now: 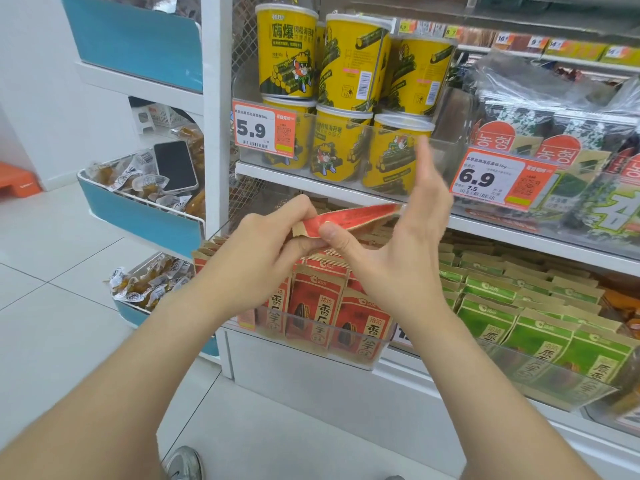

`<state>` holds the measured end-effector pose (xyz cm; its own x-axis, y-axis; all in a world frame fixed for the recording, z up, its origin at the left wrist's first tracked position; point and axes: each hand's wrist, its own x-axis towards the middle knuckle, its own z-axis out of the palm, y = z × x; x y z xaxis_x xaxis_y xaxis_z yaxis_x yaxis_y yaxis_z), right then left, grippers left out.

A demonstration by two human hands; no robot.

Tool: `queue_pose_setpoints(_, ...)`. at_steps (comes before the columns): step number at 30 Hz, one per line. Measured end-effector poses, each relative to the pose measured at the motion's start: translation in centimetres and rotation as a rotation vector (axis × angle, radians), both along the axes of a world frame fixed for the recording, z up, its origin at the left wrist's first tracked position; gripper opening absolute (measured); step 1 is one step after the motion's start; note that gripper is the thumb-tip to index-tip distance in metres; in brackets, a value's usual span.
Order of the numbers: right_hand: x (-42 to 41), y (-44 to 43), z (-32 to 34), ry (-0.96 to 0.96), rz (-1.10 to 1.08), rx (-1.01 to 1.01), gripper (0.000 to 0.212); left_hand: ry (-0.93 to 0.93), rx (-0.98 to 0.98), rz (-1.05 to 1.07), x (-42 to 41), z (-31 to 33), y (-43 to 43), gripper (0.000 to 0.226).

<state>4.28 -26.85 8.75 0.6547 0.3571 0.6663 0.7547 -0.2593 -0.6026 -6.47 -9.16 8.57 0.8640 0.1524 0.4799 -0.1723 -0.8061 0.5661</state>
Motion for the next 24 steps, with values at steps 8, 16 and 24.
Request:
queue_pose_setpoints(8, 0.8, 0.5, -0.8, -0.123, 0.205, -0.105, 0.017, -0.125, -0.177, -0.052, -0.1, 0.0, 0.0, 0.008)
queue_pose_setpoints(16, 0.4, -0.1, 0.8, 0.089, 0.181, 0.037, 0.011, -0.145, -0.319, -0.083, 0.2, 0.5, -0.5, 0.011)
queue_pose_setpoints(24, 1.3, 0.0, -0.3, -0.275, -0.001, -0.049, 0.027, -0.051, -0.461, 0.033, 0.2, 0.9, -1.2, 0.036)
